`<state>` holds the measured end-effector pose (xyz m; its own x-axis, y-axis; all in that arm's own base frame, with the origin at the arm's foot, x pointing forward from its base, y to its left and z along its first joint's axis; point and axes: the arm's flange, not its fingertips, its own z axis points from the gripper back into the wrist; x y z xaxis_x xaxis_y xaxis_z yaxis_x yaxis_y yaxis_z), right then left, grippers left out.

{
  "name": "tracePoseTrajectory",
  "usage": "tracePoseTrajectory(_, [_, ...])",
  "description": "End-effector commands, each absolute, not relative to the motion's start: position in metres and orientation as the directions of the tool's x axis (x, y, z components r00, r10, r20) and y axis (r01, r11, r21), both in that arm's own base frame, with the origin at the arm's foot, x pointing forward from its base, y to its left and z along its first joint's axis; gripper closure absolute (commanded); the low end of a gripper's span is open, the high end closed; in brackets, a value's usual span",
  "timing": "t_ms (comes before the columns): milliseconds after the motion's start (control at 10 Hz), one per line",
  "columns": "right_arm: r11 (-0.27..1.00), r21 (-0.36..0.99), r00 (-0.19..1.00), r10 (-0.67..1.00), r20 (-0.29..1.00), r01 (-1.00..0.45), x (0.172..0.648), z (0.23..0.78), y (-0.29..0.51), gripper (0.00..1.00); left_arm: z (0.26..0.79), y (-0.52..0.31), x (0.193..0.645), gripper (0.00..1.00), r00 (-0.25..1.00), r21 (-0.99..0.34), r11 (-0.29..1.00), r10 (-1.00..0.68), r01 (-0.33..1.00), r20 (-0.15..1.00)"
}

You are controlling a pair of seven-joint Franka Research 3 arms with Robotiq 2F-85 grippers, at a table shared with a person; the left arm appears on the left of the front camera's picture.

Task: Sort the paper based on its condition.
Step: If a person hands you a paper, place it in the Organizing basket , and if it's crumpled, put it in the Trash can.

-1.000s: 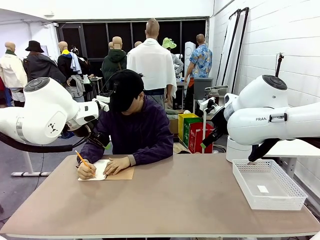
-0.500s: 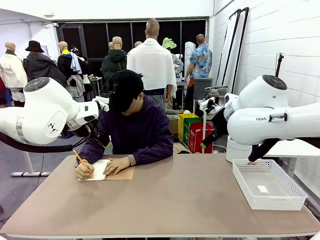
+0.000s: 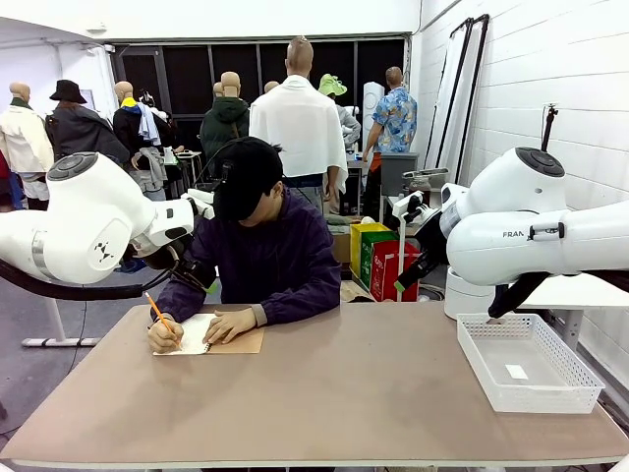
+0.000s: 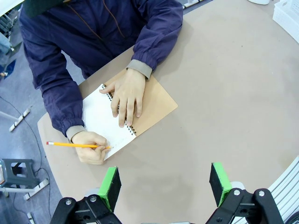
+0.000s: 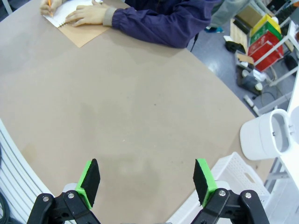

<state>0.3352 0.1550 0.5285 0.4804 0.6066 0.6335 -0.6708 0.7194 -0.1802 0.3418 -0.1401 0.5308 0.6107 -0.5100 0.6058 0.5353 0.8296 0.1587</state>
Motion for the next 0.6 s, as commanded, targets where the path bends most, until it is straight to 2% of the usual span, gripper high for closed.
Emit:
tracePoseTrajectory(0, [0.72, -0.177, 0.483, 0.605, 0.633, -0.671, 0.3357, 0.5279, 0.1545, 0.0, 0.5298, -0.1395, 0.3425, 0.0, 0.612, 0.16, 0.83, -0.511, 0.535, 0.603])
tracePoseTrajectory(500, [0.72, -0.177, 0.483, 0.605, 0.633, -0.671, 0.3357, 0.5279, 0.1545, 0.0, 0.5298, -0.1395, 0.3425, 0.0, 0.612, 0.16, 0.83, -0.511, 0.535, 0.603])
